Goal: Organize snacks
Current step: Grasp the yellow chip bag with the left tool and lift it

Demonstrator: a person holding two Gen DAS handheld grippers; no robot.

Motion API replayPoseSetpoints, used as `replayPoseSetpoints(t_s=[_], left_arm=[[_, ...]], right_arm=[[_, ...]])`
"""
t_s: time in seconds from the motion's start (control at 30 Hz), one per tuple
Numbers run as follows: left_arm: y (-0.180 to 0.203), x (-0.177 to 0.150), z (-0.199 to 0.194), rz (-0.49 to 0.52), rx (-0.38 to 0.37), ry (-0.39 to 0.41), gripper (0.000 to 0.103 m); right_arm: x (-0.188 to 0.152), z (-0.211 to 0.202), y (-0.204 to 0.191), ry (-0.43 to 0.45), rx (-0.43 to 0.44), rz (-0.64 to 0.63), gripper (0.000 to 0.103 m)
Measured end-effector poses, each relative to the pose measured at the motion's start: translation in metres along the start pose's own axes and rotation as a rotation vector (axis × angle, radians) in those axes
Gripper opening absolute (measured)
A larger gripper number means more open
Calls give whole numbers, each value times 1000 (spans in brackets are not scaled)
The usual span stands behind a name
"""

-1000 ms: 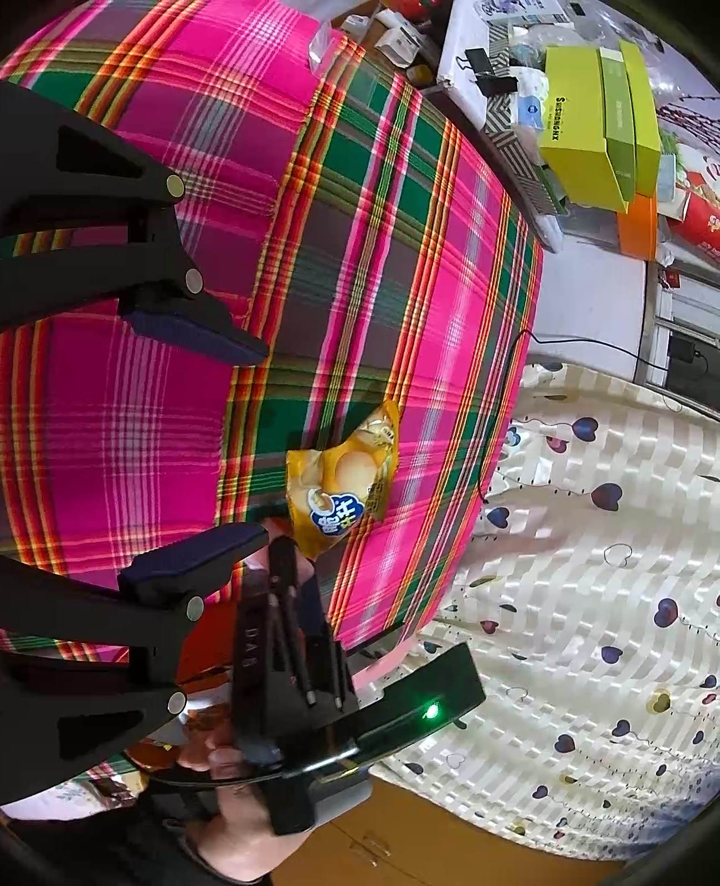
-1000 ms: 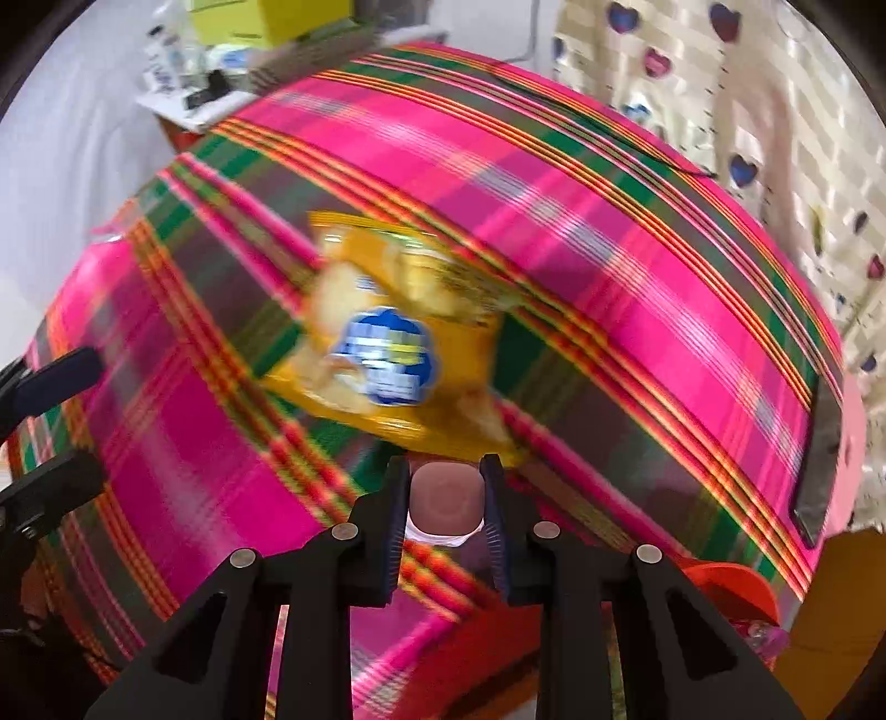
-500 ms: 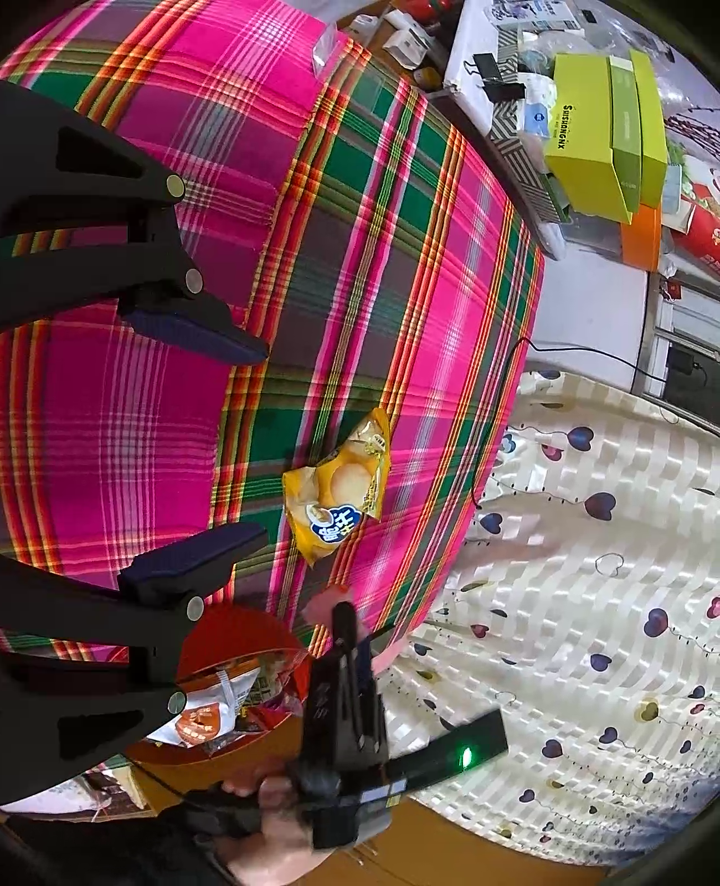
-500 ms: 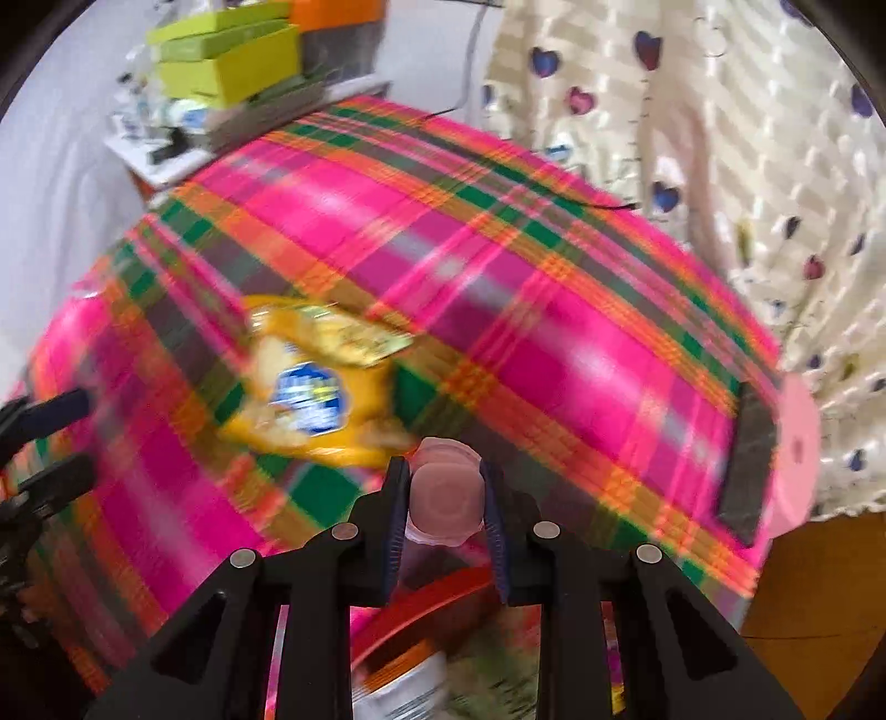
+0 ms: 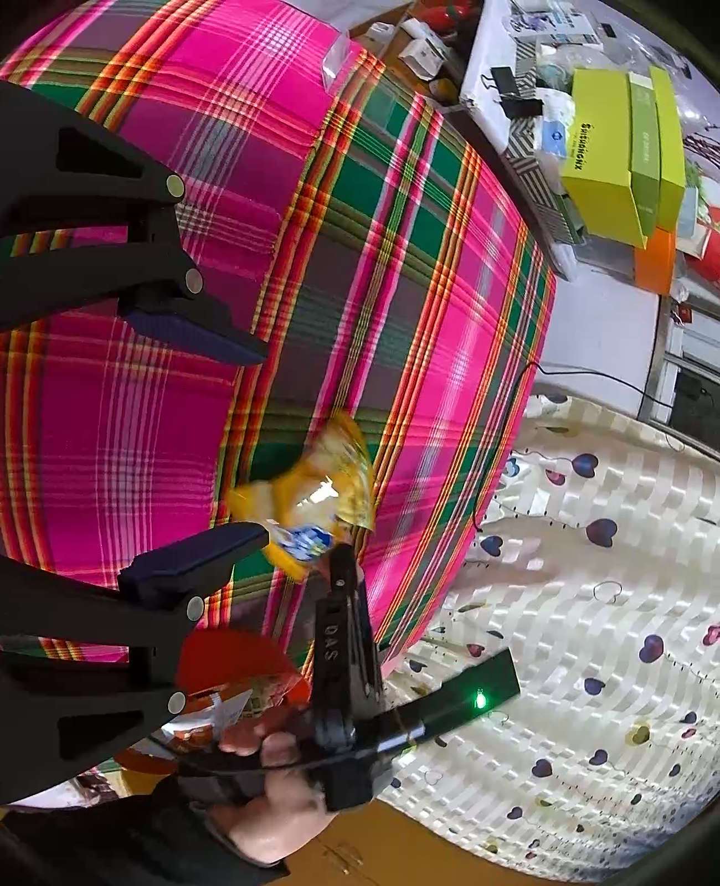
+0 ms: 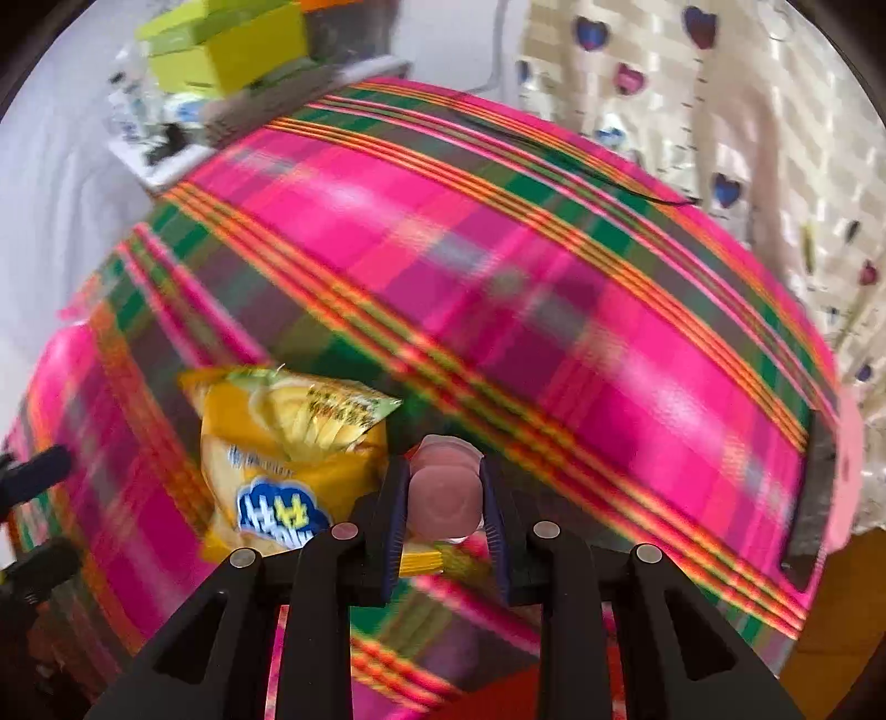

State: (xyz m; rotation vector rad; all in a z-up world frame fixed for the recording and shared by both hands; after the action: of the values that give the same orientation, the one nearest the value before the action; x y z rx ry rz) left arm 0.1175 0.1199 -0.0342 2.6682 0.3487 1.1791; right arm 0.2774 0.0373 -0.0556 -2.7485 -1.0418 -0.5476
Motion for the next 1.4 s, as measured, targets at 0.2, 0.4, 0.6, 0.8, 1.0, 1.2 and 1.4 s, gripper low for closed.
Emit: replayPoseSetpoints(t_s=[0.2, 0.4, 0.6, 0.8, 1.0, 1.2, 1.4], left_arm=[[-10, -1, -5, -7, 16, 2, 60], [-24, -13, -8, -35, 42, -16, 60], [-37, -22, 1, -103, 58, -54, 67], [-39, -23, 22, -172, -8, -90, 70], [-27, -22, 39, -168, -14, -131, 70], [-17, -21, 42, -135, 1, -125, 62], [-5, -19, 29, -69, 30, -92, 52]], right_arm=[[-16, 0, -52, -17, 142, -63, 23], [-38, -11, -90, -6, 230, -108, 23], [-49, -26, -84, 32, 234, -66, 23], [-56, -42, -70, 71, 240, -21, 23], [-66, -50, -60, 91, 242, 15, 23], [-73, -57, -54, 110, 252, 35, 23], [-79, -66, -44, 141, 246, 67, 23]])
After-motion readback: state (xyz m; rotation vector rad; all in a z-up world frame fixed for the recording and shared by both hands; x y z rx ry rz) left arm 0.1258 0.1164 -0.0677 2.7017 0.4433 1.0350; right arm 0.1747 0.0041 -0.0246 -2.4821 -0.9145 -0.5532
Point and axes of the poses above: each gripper's, at about its wrist camera, not at the fingertips, and z roughly the way its jaws point, y to its right, x to its top, the point moved 4 cm from there along z, roughly the way its jaws point, and after that the axes turned 8 degrees about z, right-handed, at the moved point
